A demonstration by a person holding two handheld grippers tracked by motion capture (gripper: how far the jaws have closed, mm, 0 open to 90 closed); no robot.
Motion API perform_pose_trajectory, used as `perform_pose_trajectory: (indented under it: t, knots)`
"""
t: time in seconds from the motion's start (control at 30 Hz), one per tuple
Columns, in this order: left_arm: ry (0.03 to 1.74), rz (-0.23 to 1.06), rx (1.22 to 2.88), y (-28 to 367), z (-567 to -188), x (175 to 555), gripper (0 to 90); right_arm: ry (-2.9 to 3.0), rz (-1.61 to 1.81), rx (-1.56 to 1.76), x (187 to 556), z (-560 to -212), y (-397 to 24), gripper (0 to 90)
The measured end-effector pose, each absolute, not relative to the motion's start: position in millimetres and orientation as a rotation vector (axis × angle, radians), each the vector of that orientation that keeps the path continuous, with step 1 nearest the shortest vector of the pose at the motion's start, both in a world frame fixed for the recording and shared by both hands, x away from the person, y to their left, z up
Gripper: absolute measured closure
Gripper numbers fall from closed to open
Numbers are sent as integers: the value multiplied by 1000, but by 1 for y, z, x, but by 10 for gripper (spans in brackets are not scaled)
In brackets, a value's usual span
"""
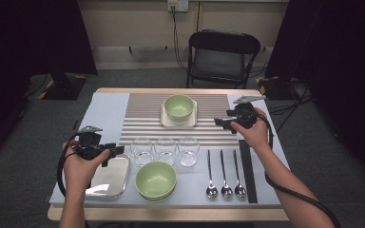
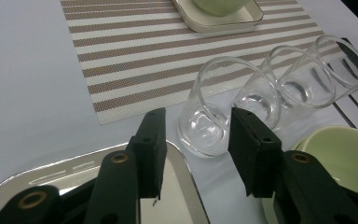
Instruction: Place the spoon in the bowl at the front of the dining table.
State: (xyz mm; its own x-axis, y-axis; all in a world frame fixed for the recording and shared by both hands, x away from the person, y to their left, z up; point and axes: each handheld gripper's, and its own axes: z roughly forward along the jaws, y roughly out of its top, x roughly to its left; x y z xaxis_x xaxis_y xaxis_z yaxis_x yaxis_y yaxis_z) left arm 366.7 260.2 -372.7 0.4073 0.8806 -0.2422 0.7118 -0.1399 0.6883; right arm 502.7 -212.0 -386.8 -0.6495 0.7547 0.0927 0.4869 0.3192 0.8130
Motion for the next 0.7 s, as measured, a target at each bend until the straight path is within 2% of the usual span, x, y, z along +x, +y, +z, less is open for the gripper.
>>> perform_pose_trajectory:
  t: [0.4,0.7]
  knots:
    - [1326,221,1898,252,-369,367,610,2297,1231,1102,501,-386,-213,263]
    - [1300,194,1880,242,-365,370,670,2302,1222,1101,500,-388,-215,263]
